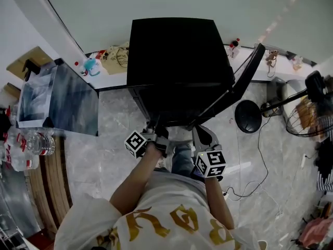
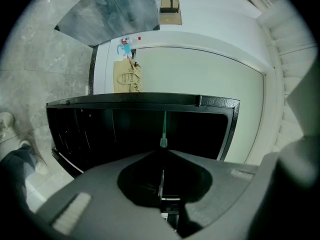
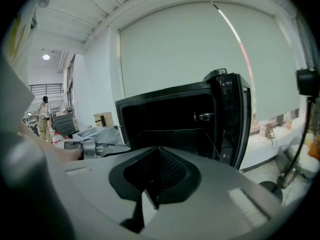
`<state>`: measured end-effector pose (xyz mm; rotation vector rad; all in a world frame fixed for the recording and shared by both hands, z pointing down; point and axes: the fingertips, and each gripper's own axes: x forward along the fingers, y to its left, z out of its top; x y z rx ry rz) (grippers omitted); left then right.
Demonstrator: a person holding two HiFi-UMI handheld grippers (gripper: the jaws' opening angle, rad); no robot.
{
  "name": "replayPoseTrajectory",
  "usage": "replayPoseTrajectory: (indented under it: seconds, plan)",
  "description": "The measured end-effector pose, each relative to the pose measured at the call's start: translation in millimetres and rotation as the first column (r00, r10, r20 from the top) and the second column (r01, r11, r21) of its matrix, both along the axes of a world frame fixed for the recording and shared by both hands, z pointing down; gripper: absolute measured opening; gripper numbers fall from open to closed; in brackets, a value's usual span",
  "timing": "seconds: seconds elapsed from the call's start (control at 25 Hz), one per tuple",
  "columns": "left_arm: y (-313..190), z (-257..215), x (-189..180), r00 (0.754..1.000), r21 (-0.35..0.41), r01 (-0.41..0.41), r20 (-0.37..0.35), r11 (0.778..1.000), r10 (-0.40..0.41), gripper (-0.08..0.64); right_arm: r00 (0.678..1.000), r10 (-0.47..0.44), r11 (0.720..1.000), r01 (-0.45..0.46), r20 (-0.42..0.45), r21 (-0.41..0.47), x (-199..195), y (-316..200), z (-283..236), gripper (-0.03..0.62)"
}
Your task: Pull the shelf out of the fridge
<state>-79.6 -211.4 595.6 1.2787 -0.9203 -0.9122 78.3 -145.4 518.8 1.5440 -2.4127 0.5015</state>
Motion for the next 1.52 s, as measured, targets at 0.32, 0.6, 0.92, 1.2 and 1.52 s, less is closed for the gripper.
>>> replayPoseTrajectory:
  seconds: [0.32, 0.6, 0.92, 1.2, 1.52]
  plan:
    - [4.7, 1.2, 2.4, 1.000, -0.011, -0.013, -0.005, 1.000, 0.013, 0.020, 1.000, -0.008, 1.000, 0.008, -0.020, 0.023, -3.4, 0.1, -4.3, 0.025]
    - [4.4, 1.2, -1.7, 1.000, -0.012, -0.021, 0.005, 1.000, 0.021, 0.020, 1.000, 0.009, 1.000, -0.009, -0.022, -0.004, -3.0, -0.1, -1.2, 0.023]
    - [5.5, 2.4, -1.5, 0.999, -0.022, -0.034, 0.003, 0.999, 0.034, 0.021, 0.999, 0.020, 1.000, -0.020, -0.026, -0.001, -2.3, -2.1, -4.0, 0.023]
    - [4.5, 2.1, 0.5, 0.999, -0.027, -0.042, -0.007, 0.999, 0.042, 0.023, 1.000, 0.019, 1.000, -0.019, -0.023, -0.002, -4.1, -3.2, -4.2, 0.023]
    - [4.5, 2.6, 0.9, 0.999, -0.034, -0.048, -0.019, 0.998, 0.047, 0.023, 0.999, 0.023, 1.000, -0.023, -0.027, 0.000, -4.6, -5.1, -5.9, 0.025]
